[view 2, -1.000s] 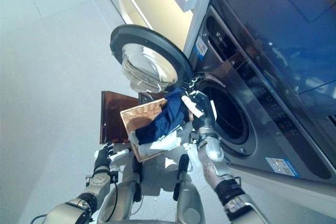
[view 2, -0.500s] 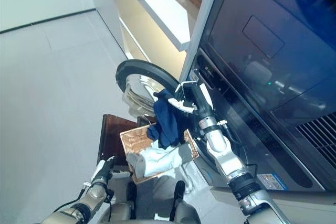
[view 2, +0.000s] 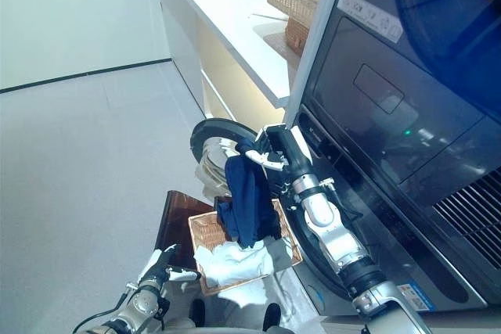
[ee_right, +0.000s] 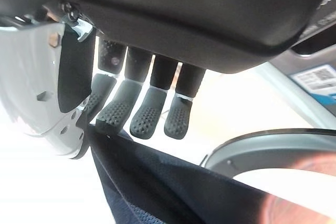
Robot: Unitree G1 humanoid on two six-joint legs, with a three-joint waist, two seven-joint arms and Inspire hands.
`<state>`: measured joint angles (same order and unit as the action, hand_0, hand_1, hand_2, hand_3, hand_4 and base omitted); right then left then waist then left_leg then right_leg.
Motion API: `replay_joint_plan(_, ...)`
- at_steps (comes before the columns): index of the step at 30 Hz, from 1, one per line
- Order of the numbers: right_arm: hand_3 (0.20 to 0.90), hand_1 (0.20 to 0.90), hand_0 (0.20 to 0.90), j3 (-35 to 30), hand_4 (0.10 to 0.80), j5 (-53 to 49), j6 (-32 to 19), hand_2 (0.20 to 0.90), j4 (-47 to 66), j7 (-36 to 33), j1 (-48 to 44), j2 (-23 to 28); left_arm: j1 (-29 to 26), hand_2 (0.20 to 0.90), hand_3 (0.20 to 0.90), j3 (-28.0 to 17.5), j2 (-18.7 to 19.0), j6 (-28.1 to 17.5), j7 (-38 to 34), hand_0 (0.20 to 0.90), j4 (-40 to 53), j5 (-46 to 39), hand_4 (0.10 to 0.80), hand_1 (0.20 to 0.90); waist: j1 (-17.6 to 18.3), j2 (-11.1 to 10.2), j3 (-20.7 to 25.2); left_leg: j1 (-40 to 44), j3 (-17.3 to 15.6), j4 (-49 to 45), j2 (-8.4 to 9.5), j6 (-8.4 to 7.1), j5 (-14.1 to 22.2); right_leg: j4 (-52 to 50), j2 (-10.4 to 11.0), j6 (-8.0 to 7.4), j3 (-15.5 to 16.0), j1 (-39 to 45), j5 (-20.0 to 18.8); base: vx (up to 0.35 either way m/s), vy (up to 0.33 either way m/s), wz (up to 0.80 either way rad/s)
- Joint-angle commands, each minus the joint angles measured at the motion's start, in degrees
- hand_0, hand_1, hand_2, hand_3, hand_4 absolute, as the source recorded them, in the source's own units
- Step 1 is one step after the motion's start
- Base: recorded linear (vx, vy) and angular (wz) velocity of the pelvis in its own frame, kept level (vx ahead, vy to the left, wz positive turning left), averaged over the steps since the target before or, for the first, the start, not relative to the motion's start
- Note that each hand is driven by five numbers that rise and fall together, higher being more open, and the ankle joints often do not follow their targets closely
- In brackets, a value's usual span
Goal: Pick up the clothes and place them into the washing machine
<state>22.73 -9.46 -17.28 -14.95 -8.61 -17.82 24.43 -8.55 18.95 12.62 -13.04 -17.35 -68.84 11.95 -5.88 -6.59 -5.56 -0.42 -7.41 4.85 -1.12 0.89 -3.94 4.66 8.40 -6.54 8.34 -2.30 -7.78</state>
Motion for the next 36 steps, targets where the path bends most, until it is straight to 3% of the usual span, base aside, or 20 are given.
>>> replay_joint_plan(1,0.2,0.2,0.2,-3.4,0.3,-1.39,-4.17,0.2,1.91,-1.09,-8.28,-0.72,-6.14,0.9,0.9,3.65,-0.5,-4.13,-1.72,0.9,3.37,2.04,0.8,0.9,-1.88,1.62,3.41,1.71,1.11,0.15,1.39,-3.11,3.39,-3.08,-1.41,-1.94,-0.31,3.09,2.26,0.009,-0.012,0.06)
replay_joint_plan(15,0.2,0.2,0.2,-6.08,0.3,-0.87,-3.36,0.2,9.0,1.74,-5.91,0.51,-7.95,0.9,0.9,4.08,2.1,-4.87,0.93,0.9,15.33,-0.44,0.8,0.9,-1.51,1.77,4.74,2.93,1.48,0.15,1.23,-3.25,3.52,-3.39,-1.6,-1.64,0.22,4.26,3.02,0.004,-0.003,0.04)
replay_joint_plan(36,0.2,0.2,0.2,-4.84,0.3,-5.8,-3.16,0.2,17.99,6.4,-6.38,-0.53,-15.37,0.9,0.9,5.65,-0.41,-3.85,1.1,0.9,15.11,-2.47,0.8,0.9,0.78,1.49,5.41,3.66,0.53,0.15,0.53,-3.53,3.49,-3.6,-2.34,-1.32,-0.73,3.95,2.89,0.0,-0.001,-0.01)
